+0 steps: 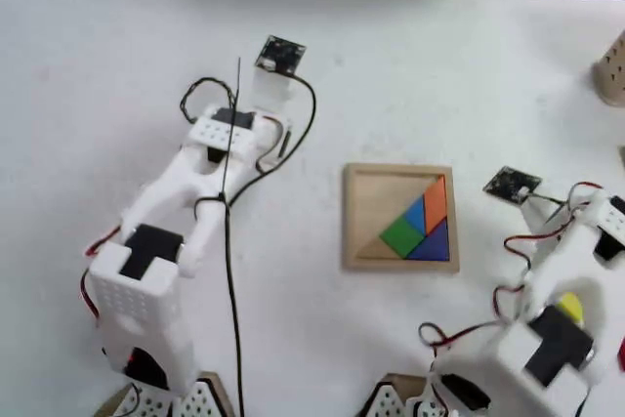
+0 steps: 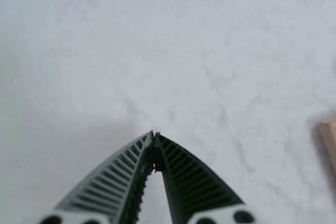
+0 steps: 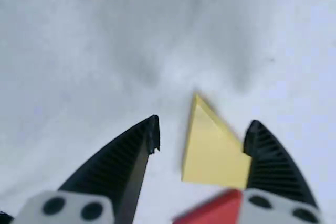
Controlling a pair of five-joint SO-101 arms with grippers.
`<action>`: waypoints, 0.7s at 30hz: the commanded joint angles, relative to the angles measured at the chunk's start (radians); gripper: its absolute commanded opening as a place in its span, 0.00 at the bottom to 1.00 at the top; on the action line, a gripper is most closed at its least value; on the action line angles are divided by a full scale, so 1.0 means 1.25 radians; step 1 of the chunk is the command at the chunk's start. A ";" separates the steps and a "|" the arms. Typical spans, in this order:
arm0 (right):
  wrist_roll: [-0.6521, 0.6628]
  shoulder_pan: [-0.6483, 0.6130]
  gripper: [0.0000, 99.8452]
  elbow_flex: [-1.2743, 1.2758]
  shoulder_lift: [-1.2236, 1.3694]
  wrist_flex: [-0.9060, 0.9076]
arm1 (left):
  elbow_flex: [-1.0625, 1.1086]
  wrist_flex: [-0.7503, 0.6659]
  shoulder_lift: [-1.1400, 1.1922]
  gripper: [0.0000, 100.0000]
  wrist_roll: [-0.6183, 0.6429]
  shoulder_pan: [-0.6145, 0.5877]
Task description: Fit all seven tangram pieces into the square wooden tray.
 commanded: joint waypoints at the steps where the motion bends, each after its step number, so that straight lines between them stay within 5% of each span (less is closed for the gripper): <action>1: -0.009 0.052 0.29 -0.010 -0.152 0.037 | -0.018 -0.020 -0.006 0.02 -0.025 -0.010; 15: 0.306 0.179 0.29 0.087 0.025 -0.349 | -0.016 -0.020 -0.006 0.02 -0.025 -0.010; 21: 0.349 0.199 0.28 0.037 0.169 -0.451 | -0.016 -0.018 -0.006 0.02 -0.025 -0.012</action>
